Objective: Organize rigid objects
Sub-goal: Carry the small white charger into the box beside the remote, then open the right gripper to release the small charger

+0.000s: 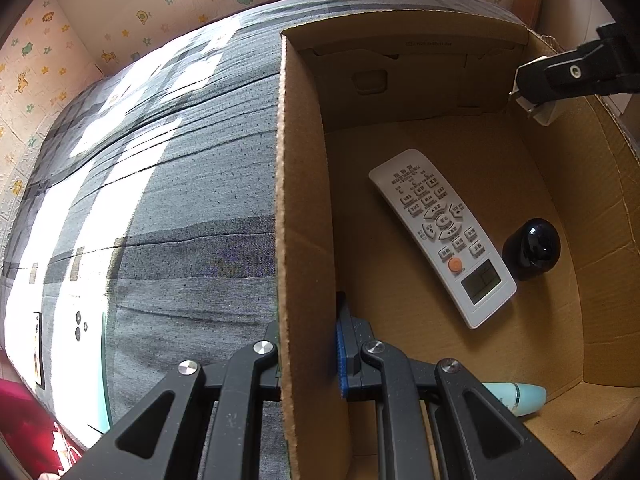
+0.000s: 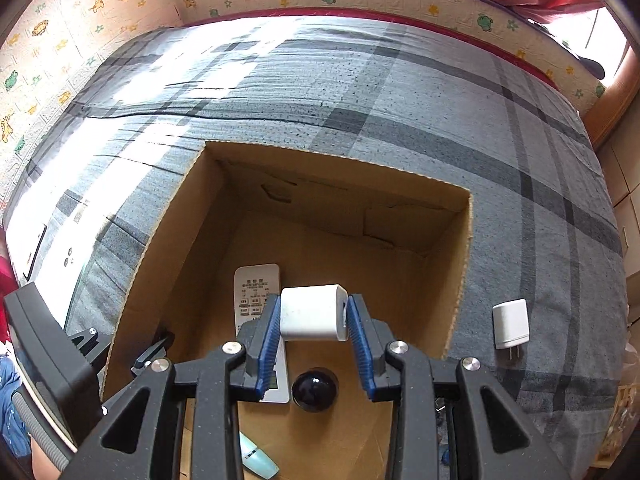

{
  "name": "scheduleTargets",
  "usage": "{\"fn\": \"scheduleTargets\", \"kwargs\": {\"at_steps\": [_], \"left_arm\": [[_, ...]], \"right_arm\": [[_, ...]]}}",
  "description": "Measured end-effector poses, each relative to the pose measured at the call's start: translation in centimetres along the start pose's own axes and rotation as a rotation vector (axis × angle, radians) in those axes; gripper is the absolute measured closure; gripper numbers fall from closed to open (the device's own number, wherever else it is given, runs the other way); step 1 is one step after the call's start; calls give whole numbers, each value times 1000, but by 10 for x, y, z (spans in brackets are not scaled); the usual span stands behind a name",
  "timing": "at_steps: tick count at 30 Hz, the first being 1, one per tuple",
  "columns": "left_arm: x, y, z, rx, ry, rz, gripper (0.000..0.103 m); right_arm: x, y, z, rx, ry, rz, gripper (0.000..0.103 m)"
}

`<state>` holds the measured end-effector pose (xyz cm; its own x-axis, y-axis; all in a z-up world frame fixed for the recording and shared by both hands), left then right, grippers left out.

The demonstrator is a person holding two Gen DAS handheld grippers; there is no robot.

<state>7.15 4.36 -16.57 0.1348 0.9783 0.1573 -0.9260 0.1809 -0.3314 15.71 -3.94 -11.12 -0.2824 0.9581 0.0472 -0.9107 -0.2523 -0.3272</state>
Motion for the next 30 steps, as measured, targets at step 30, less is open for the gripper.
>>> {"fn": "scheduleTargets", "kwargs": {"at_steps": [30], "left_arm": [[14,-1,-11,7,59,26,90]], "right_arm": [[5,-15,-86,168,25,-5,66]]}}
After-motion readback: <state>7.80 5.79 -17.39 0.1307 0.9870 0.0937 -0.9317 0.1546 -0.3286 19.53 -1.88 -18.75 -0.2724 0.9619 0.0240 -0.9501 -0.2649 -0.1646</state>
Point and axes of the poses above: each gripper's, at about its wrist camera, not at the fingertips, and z roughly against the way its jaws point, x to its left, y to its underside, the point moved 1 cm from there along -z, roughly the way its jaws point, and after that the axes turned 4 degrees about x, right-handed, at the moved point
